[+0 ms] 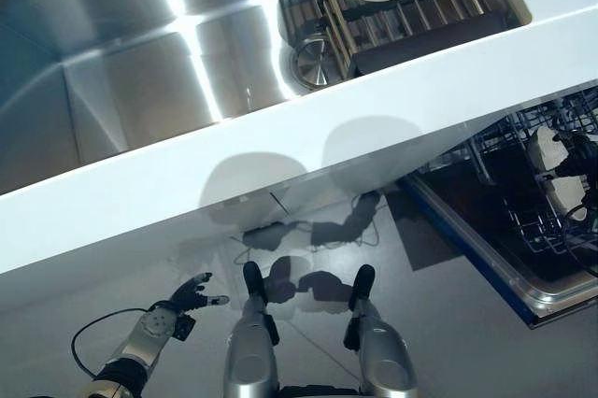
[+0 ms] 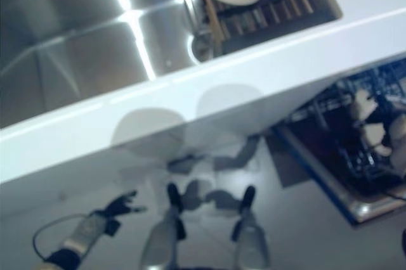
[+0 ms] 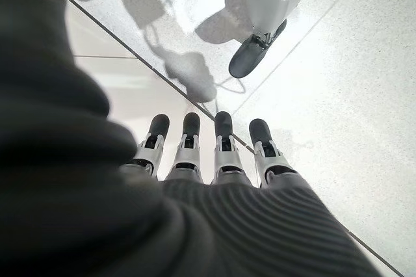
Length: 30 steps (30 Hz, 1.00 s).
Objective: Take plates into dishwasher
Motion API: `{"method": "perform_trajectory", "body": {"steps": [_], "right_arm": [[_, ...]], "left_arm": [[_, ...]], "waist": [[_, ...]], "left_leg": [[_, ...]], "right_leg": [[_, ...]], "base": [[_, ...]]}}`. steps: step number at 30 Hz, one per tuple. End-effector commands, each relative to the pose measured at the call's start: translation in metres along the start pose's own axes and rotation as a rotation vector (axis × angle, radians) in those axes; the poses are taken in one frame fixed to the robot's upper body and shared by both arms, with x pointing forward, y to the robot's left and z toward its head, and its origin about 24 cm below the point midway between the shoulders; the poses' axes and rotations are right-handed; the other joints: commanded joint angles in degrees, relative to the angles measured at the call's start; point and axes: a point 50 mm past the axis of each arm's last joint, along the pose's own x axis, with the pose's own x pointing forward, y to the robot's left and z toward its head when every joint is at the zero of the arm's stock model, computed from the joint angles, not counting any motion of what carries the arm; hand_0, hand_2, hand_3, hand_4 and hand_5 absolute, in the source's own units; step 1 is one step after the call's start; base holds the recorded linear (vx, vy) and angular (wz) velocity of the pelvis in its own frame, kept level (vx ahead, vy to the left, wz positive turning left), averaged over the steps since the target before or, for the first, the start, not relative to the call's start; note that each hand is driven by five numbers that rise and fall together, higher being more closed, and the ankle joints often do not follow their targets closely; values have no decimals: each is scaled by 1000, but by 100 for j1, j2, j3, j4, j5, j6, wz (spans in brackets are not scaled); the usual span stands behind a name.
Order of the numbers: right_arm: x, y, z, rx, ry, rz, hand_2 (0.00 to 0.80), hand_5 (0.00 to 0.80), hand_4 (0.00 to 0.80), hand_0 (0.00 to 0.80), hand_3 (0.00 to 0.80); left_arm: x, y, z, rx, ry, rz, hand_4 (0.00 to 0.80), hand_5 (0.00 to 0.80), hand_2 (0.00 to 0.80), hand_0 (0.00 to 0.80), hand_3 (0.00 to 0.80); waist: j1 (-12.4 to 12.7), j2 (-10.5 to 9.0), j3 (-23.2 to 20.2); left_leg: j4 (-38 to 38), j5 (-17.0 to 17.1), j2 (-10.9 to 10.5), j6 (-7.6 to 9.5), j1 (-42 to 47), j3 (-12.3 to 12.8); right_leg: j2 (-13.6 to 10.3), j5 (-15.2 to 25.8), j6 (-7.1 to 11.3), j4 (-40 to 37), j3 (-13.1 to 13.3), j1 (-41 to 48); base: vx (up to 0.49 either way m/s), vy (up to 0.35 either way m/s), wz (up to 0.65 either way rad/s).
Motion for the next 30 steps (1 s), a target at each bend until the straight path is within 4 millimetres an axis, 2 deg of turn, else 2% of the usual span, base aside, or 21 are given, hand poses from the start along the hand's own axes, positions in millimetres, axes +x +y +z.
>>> {"method": "perform_trajectory", "body": {"steps": [1, 10, 16, 18, 19, 21, 23, 24, 25, 27, 30], "right_arm": [[-10, -43, -17, -58, 62, -152, 0, 0, 0, 0, 0], [-11, -40, -25, -12, 105, -187, 0, 0, 0, 0, 0], [-20, -39, -26, 184, 76, -310, 0, 0, 0, 0, 0], [-26, -22, -27, 472, 26, -342, 0, 0, 0, 0, 0], [-29, -13, -27, 601, 3, -339, 0, 0, 0, 0, 0], [-35, 8, -23, 930, -73, -298, 0, 0, 0, 0, 0], [-40, 28, -16, 1228, -151, -249, 0, 0, 0, 0, 0], [-42, 33, -14, 1293, -168, -240, 0, 0, 0, 0, 0], [-45, 43, -7, 1509, -224, -215, 0, 0, 0, 0, 0], [-49, 58, 1, 1822, -291, -173, 0, 0, 0, 0, 0], [-53, 91, 13, 2272, -281, -57, 0, 0, 0, 0, 0]], "left_arm": [[-2, 10, 1, 2, -9, 18, 0, 0, 0, 0, 0], [-3, 3, -3, -6, -4, 6, 0, 0, 0, 0, 0], [-5, -10, -12, -53, 20, 7, 0, 0, 0, 0, 0], [-5, -16, -18, -79, 43, 10, 0, 0, 0, 0, 0], [-6, -19, -20, -82, 51, 12, 0, 0, 0, 0, 0], [-6, -23, -25, -96, 73, 14, 0, 0, 0, 0, 0], [-5, -27, -28, -104, 94, 16, 0, 0, 0, 0, 0], [-5, -28, -29, -106, 101, 16, 0, 0, 0, 0, 0], [-4, -30, -31, -117, 113, 18, 0, 0, 0, 0, 0], [-3, -34, -34, -133, 135, 19, 0, 0, 0, 0, 0], [-2, -41, -38, -146, 169, 14, 0, 0, 0, 0, 0]], "waist": [[87, -203, 30], [82, -260, -19], [-85, -404, -211], [-186, -498, -350], [-212, -530, -390], [-288, -598, -535], [-360, -656, -693], [-377, -671, -731], [-449, -694, -835], [-536, -721, -1003], [-631, -725, -1252]], "left_leg": [[-13, -149, -22, -132, -268, 133], [-13, -173, -20, -121, -172, 144], [-13, -237, -6, -94, 35, 203], [-13, -301, -20, -54, 162, 229], [-13, -229, -22, 19, 166, 306], [-13, -311, -58, 64, 294, 307], [-13, -413, -99, 103, 450, 321], [-13, -442, -112, 112, 503, 335], [-13, -520, -145, 137, 612, 367], [-13, -630, -195, 177, 784, 424], [-13, -759, -260, 239, 980, 484]], "right_leg": [[24, -949, 82, 937, -369, -233], [74, -925, 76, 841, -344, -82], [122, -908, 93, 720, -216, 132], [130, -889, 106, 646, -136, 254], [128, -795, 57, 625, -152, 244], [117, -774, 77, 561, -58, 347], [88, -751, 108, 500, 31, 467], [78, -741, 117, 475, 50, 509], [50, -718, 144, 422, 97, 589], [-16, -667, 199, 342, 170, 707], [-120, -596, 305, 281, 247, 834]], "base": [[0, 0, 0], [4, 14, 0], [47, 95, 1], [51, 159, 1], [10, 167, 0], [58, 164, -4], [105, 164, -15], [119, 190, -14], [115, 204, -12], [133, 229, -11], [132, 212, -11]]}}
